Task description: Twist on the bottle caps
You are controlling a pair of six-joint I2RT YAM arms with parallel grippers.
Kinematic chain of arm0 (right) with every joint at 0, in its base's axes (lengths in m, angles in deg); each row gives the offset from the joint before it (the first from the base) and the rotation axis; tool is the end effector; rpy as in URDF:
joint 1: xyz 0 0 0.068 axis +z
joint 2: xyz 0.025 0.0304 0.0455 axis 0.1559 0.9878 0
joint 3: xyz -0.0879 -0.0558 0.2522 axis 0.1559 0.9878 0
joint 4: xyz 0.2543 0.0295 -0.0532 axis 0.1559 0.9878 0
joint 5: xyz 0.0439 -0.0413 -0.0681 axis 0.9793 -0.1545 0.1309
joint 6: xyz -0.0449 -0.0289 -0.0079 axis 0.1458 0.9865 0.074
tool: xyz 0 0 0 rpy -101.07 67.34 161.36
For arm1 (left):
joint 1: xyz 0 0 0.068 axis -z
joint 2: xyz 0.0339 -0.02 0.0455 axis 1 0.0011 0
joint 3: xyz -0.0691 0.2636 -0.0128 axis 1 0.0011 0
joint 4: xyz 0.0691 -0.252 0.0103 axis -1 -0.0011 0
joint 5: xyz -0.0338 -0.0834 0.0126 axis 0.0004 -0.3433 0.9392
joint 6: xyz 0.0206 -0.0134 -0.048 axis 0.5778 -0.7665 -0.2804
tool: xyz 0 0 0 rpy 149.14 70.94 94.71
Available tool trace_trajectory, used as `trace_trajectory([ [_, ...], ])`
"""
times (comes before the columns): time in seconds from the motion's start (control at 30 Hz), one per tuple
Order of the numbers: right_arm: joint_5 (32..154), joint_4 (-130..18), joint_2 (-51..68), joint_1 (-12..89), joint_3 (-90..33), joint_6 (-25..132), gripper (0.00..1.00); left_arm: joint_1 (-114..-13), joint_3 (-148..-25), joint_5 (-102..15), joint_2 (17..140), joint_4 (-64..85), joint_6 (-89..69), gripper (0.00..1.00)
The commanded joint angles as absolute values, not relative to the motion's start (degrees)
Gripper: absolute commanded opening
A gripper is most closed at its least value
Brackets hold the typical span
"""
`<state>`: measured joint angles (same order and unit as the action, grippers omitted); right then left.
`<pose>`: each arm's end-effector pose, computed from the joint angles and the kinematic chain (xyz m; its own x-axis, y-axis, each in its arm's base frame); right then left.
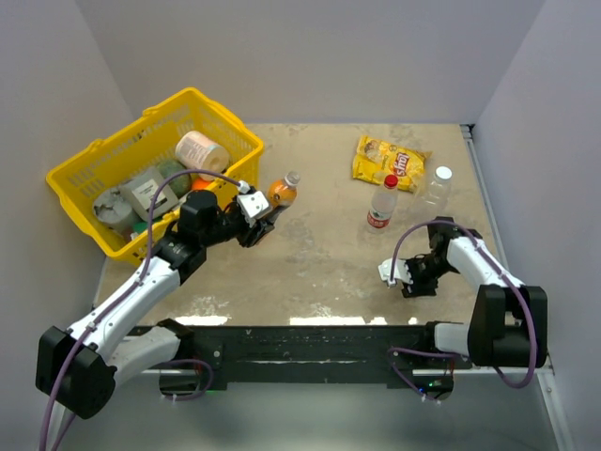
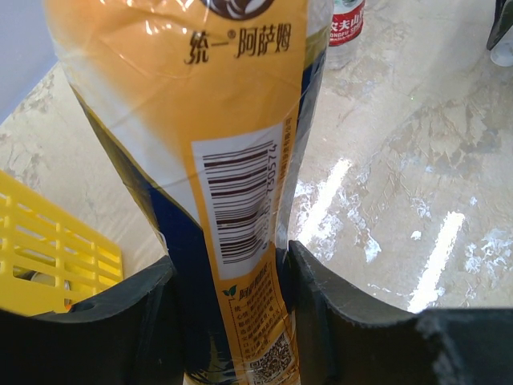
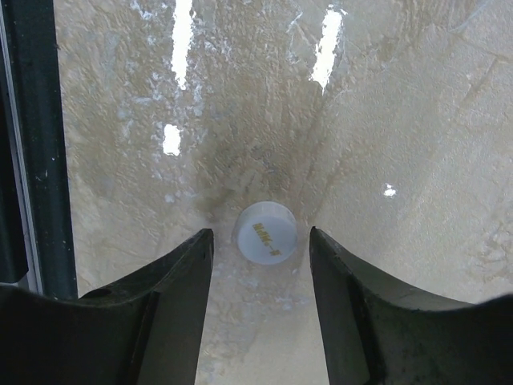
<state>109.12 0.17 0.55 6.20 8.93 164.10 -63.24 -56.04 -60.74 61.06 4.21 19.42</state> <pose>0.1751 0.0056 0.1667 0.1829 -0.9006 -0.3942 -0.9830 -0.1736 -0.0594 0.2008 -0.1181 0.2884 -0.0729 0.3414 -0.9371 0.8253 0.5482 0.1355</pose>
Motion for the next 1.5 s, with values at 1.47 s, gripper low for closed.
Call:
trace_trajectory([
  [1.47, 141.4, -33.2, -2.0, 29.9, -36.7, 83.8, 0.31, -58.0, -64.4, -60.3, 62.9, 0.4, 40.4, 0.0],
])
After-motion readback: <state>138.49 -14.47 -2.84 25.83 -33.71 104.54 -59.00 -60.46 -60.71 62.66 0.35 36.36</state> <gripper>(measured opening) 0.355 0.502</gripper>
